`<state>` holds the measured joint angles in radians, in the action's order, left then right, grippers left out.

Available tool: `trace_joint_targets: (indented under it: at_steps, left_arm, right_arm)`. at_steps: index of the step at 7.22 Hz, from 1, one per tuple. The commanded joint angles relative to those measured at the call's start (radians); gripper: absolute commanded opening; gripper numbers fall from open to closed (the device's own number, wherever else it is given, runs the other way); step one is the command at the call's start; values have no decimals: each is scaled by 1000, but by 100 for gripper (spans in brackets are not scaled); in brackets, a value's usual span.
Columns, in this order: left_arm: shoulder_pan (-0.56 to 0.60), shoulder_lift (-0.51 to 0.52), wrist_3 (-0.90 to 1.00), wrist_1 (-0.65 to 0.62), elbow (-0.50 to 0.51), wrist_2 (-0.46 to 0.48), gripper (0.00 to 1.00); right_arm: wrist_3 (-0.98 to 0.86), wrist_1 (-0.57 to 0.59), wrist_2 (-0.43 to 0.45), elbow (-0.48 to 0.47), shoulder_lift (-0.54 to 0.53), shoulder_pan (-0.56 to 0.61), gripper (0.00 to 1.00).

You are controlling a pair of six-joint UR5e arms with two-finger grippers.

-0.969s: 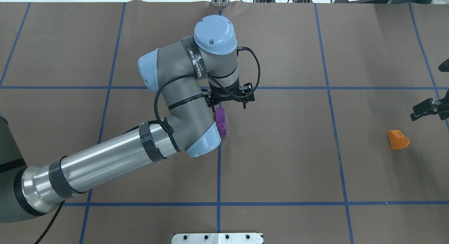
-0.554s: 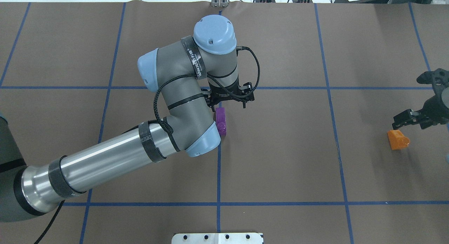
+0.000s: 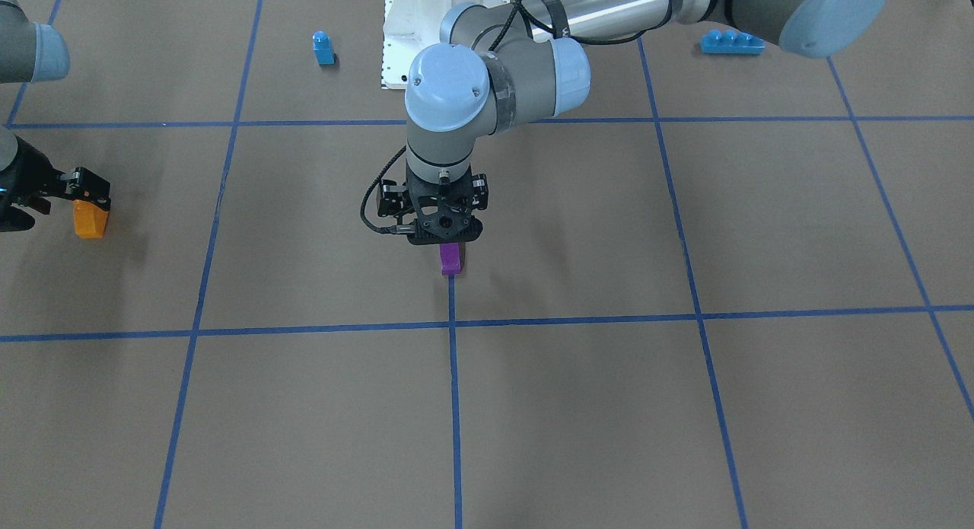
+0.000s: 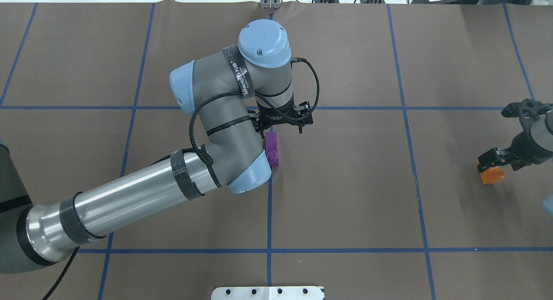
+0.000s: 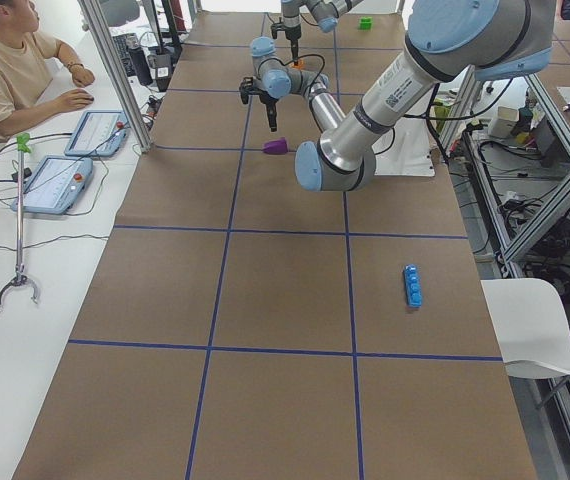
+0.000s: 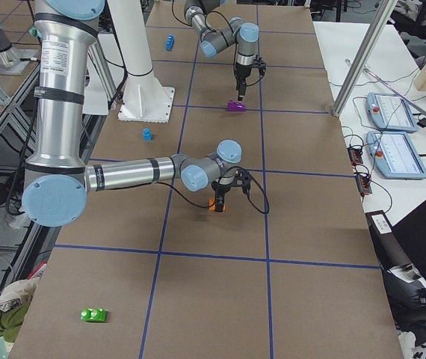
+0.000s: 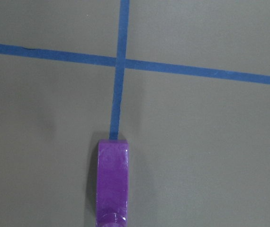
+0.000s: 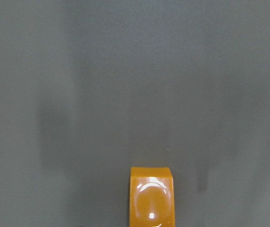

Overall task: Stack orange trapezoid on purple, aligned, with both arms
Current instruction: 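Open the left gripper while the right gripper descends and grasps the orange trapezoid, then carry the orange trapezoid over the purple block while the left arm withdraws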

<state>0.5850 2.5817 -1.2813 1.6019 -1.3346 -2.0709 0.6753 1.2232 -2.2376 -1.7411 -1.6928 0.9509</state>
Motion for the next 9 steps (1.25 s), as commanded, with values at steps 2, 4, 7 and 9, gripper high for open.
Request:
trace_joint_targets:
  at_steps: [2,4,7,9]
  left_arm:
    - [1,0,-4,3,0,0,100]
    - [1,0,-12,4,-2,0,100]
    - [50,-108,19,-14,-151,-12,100]
    - [65,-278,114,-17,-315,-12,100]
  right_arm:
    - [-3,-1,4,17,-1,-30,72]
    - [-8,1,-3,14,-2,-27,0]
    - [10,135,-14,-133,34,9,0]
    - [127,170,-2,-156,175,-23,0]
